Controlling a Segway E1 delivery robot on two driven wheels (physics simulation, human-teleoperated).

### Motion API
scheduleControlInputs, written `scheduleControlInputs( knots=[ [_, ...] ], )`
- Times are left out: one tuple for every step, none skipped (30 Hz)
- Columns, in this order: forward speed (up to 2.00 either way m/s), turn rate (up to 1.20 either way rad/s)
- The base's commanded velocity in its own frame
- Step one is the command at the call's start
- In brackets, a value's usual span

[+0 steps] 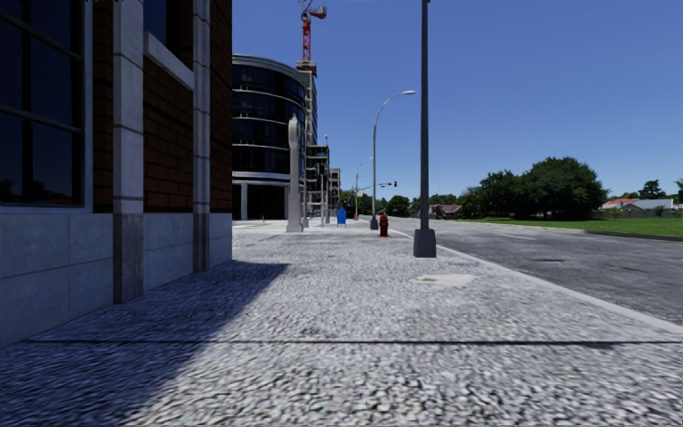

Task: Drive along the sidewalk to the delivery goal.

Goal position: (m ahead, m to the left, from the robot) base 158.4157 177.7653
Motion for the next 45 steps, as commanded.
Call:
scheduleControlInputs(
  knots=[
    [2.00, 0.00],
    [2.00, 0.00],
    [2.00, 0.00],
    [2.00, 0.00],
    [2.00, 0.00],
    [2.00, 0.00],
    [2.00, 0.00],
    [2.00, 0.00],
    [2.00, 0.00],
    [2.00, 0.00],
    [2.00, 0.00],
    [2.00, 0.00],
    [2.00, 0.00],
    [2.00, 0.00],
    [2.00, 0.00],
    [2.00, 0.00],
    [2.00, 0.00],
    [2.00, 0.17],
    [2.00, 0.24],
    [2.00, 0.25],
    [2.00, 0.25],
    [2.00, 0.26],
    [2.00, 0.26],
    [2.00, 0.26],
    [2.00, 0.26],
    [2.00, 0.26],
    [2.00, 0.26],
    [2.00, 0.26],
    [2.00, 0.26],
    [2.00, 0.26],
    [2.00, 0.26],
    [2.00, 0.26],
    [2.00, 0.26],
    [2.00, 0.26],
    [2.00, 0.26],
    [2.00, 0.26],
    [2.00, 0.26],
    [2.00, 0.26],
    [2.00, 0.26],
    [2.00, 0.26],
    [2.00, 0.26],
    [2.00, 0.26],
    [2.00, 0.26],
    [2.00, 0.26],
    [2.00, 0.26]
  ],
)
